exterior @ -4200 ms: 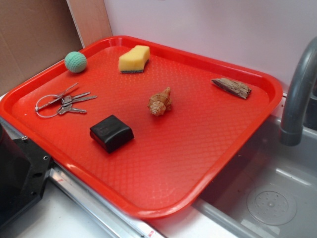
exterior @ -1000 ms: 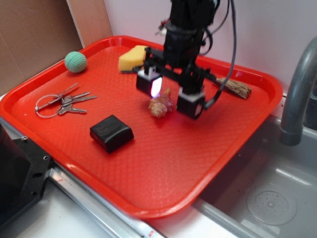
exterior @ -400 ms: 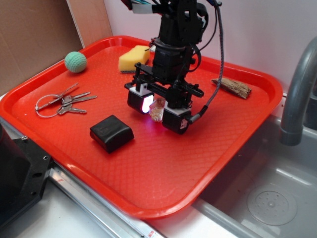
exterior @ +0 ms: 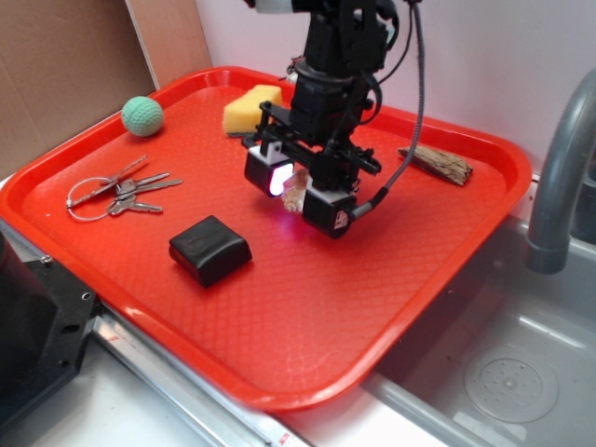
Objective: Grab the shell.
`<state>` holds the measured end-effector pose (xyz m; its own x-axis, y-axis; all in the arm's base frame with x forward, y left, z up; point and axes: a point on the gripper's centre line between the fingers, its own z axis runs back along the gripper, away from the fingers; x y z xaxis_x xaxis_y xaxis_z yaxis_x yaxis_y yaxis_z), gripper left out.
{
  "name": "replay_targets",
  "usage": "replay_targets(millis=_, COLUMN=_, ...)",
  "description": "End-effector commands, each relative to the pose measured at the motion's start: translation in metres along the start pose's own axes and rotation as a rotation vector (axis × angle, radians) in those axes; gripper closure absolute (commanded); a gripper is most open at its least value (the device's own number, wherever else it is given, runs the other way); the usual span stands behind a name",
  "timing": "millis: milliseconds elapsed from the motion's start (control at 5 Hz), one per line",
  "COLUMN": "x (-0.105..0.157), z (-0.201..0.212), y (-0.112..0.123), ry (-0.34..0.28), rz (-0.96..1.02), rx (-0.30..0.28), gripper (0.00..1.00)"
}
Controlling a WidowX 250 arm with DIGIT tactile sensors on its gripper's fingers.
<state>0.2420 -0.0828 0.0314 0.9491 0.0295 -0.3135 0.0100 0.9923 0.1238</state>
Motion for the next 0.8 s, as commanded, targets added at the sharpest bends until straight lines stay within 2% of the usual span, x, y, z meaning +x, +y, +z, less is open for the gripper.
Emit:
replay_targets(millis=0, x=-0.069, z=0.100, y=0.011, ry=-0.262, rz=0.050, rx=-0.115, gripper=1.00)
replay_targets(millis=200, x=-0.128, z=0.130, y=0.024, ry=-0.290, rz=0.202, rx=-0.182, gripper=1.00)
replay_targets(millis=400, x=-0.153, z=0.174, y=0.035, ry=-0.278, rz=0.231, rx=-0.190, gripper=1.00)
replay_targets(millis=600, x=-0.147, z=0.197, y=0.034, ry=-0.259, rz=0.213, rx=-0.120, gripper=1.00)
